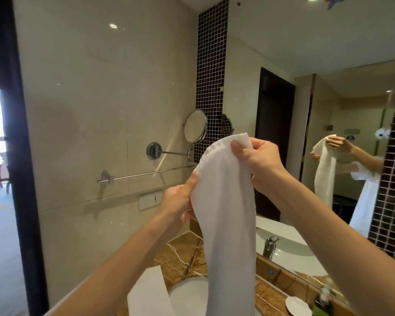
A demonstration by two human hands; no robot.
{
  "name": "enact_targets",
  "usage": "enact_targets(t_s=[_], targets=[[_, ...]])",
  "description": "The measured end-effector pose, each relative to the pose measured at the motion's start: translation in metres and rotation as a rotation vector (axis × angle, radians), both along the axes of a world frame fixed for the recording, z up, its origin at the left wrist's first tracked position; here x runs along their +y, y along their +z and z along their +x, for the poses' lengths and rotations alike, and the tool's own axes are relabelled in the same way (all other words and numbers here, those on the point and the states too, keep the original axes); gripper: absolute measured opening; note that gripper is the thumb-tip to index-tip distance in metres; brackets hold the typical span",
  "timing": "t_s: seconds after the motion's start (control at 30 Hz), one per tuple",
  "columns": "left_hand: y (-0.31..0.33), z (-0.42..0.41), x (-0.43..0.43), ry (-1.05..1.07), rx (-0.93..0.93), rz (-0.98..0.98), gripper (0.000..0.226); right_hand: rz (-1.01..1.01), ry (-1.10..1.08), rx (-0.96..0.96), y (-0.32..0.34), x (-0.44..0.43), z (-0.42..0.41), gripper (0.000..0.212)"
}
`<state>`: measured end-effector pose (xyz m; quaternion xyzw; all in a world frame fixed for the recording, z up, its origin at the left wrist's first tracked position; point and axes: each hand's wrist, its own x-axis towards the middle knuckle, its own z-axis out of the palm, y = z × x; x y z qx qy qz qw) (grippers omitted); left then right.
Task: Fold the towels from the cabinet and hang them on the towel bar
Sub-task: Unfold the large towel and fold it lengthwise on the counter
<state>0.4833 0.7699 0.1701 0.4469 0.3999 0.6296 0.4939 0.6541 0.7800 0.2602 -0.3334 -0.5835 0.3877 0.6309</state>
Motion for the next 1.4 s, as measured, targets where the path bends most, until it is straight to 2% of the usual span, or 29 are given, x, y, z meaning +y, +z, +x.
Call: enact_targets(t_s=[0.1,0.27,0.37,0.6,0.67,0.73,0.87,1.07,1.23,1.4], targets=[[0.004,0.003,-0.001,-0.133,-0.171,-0.029,0.042,-0.01,-0.005,0.014,-0.001,0.0,0.002,0.017],[0.016,-0.004,0.003,-0.104,-0.28,0.051,0.035,-0.022,-0.067,0.015,-0.003,0.005,0.01,0.02],[0.023,-0.008,0.004,-0.036,-0.201,0.118,0.029,-0.022,-0.117,0.022,-0.006,0.01,0.015,0.015],[0.033,-0.002,0.0,-0.053,-0.021,0.295,0.026,0.008,-0.145,0.075,-0.005,0.011,0.017,0.011],[0.031,0.003,-0.001,-0.007,0.054,0.334,0.027,0.014,-0.144,0.091,-0.005,0.009,0.017,0.012],[0.031,0.007,-0.003,0.046,0.072,0.354,0.017,0.013,-0.141,0.097,-0.005,0.005,0.018,0.013],[0.045,0.008,-0.008,0.206,0.141,0.437,0.009,0.03,-0.122,0.03,0.0,-0.005,0.023,0.015],[0.082,0.015,-0.037,0.312,0.456,0.732,0.006,0.338,-0.242,-0.12,0.017,-0.026,0.036,0.012],[0.102,0.023,-0.052,0.334,0.479,0.795,0.008,0.552,-0.271,-0.193,0.025,-0.038,0.046,0.021],[0.109,0.028,-0.063,0.318,0.473,0.802,0.01,0.599,-0.278,-0.189,0.03,-0.052,0.055,0.02]])
